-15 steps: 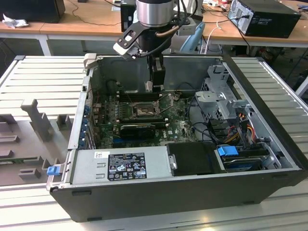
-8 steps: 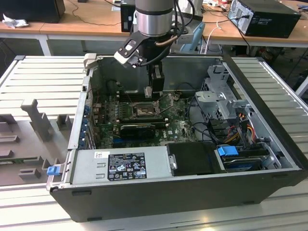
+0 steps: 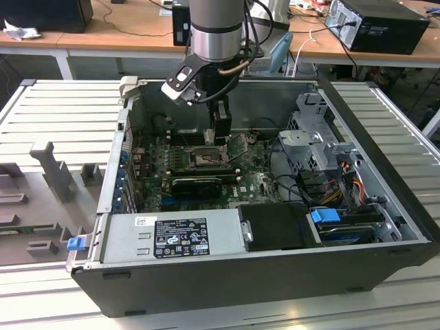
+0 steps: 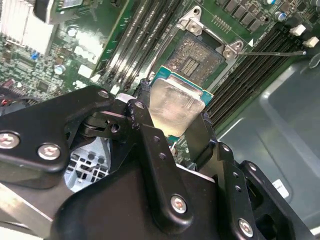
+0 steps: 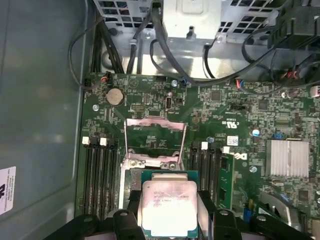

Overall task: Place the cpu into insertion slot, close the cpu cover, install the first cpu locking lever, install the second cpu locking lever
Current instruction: 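Place the cpu into insertion slot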

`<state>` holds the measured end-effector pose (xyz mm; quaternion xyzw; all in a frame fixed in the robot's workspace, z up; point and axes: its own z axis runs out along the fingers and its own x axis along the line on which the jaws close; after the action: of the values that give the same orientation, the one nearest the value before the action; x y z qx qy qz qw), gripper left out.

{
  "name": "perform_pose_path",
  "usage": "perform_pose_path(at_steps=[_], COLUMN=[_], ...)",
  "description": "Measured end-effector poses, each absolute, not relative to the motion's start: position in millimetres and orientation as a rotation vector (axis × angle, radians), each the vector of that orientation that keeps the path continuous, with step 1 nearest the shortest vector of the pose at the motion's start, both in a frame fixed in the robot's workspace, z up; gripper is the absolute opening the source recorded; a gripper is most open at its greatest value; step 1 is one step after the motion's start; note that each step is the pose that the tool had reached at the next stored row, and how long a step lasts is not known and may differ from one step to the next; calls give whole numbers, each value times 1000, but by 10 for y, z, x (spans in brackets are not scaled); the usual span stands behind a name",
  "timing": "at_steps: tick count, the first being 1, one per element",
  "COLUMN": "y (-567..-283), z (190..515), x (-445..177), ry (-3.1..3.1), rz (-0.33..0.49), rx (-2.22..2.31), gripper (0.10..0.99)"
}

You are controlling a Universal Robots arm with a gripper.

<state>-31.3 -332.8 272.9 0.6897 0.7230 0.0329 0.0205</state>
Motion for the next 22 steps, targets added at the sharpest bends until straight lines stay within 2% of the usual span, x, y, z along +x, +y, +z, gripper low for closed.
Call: perform_pose_path(at_steps=[8,22], y=[-3191,-3188], z=[2559,2210], x=[-386,-465], ry=[2226,2203], rz=[102,101], rx=[2155,2178], gripper=[525,525])
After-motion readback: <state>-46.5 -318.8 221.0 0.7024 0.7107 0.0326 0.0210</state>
